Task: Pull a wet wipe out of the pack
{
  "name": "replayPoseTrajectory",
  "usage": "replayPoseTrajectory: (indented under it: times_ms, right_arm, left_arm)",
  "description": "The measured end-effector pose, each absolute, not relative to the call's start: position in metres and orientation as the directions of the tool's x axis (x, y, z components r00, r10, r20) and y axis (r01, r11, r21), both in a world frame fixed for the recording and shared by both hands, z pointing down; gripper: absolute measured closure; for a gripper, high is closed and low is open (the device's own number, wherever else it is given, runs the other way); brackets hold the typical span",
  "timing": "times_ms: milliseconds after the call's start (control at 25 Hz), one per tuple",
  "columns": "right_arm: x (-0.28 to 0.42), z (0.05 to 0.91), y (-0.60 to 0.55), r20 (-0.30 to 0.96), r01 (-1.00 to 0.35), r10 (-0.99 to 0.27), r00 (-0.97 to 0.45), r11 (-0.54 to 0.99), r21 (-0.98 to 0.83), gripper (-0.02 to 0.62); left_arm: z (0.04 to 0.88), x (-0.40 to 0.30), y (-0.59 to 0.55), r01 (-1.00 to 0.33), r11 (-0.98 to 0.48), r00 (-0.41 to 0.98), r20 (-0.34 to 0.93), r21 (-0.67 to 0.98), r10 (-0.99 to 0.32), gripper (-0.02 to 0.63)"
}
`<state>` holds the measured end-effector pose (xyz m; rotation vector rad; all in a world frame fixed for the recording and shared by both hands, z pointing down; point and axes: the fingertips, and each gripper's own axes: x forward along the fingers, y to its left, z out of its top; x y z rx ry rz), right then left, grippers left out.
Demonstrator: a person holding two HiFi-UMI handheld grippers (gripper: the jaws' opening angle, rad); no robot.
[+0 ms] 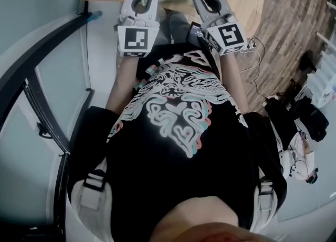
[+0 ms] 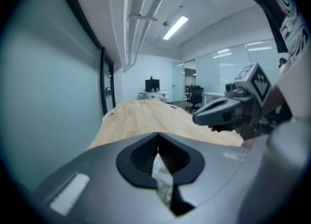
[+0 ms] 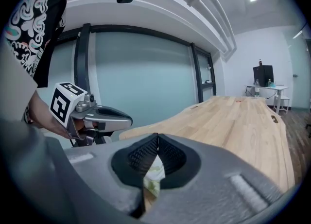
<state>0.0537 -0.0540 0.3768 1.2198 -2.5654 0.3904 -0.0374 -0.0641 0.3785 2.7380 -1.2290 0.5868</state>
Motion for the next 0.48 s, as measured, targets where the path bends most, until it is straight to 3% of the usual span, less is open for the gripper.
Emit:
replayPoseTrajectory:
  times_ms: [480]
  right_arm:
    - [0.054,0.409,-0.06,0.391,-0.77,-0.682,-0.619,0.624,-0.131,0.594]
  left_arm:
    - [0.407,-0.046,-0.06,-0.745,-0.664,0.583,0.417,-0.069,-0.698,0.617]
